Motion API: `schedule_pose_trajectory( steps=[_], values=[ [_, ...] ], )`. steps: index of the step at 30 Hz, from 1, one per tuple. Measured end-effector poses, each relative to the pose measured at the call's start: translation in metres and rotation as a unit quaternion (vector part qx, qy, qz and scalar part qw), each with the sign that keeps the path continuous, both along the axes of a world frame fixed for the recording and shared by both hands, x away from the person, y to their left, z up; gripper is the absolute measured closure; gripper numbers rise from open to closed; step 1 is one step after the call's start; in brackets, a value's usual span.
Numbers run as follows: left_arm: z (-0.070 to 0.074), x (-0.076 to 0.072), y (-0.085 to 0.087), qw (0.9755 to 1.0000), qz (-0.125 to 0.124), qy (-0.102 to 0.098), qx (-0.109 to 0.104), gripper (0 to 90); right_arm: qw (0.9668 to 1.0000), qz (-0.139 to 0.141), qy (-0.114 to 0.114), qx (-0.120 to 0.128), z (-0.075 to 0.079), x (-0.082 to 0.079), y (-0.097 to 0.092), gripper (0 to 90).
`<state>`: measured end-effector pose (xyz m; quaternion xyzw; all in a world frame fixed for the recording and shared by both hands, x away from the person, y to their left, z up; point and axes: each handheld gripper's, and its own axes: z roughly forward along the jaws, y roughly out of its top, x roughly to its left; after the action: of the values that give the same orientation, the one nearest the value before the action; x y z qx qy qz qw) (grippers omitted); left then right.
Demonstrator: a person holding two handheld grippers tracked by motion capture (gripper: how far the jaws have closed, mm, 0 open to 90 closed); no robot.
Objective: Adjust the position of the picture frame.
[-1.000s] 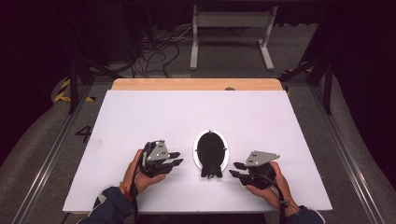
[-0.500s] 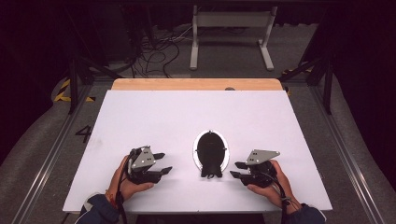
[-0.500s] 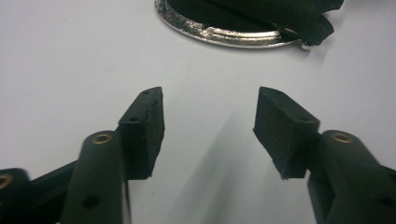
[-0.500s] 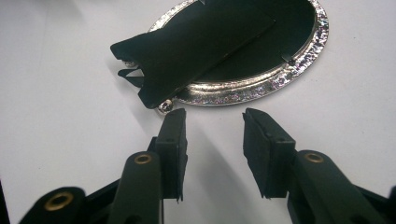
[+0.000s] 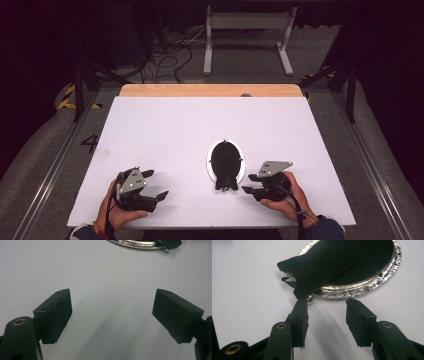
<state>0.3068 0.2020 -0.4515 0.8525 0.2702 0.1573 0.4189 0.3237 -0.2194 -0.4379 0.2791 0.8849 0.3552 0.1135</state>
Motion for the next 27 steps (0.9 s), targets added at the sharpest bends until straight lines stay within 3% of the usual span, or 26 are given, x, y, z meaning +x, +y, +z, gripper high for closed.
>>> schedule_pose_trajectory(
  steps=[5, 10, 27],
  values=[
    [-0.002, -0.004, 0.003, 1.0, 0.003, 0.002, 0.009, 15.2, 1.0, 0.006, 0.003, -0.006, -0.001, 0.0, 0.006, 52.8],
    [-0.002, -0.011, 0.015, 0.9999, 0.014, 0.0, 0.003, 14.7, 0.9996, 0.014, 0.017, -0.015, 0.001, -0.002, 0.012, 53.5],
    [-0.004, -0.005, 0.013, 0.9999, 0.01, 0.0, -0.008, 13.7, 0.9986, 0.024, 0.021, -0.043, -0.004, -0.006, 0.025, 60.3]
  ],
)
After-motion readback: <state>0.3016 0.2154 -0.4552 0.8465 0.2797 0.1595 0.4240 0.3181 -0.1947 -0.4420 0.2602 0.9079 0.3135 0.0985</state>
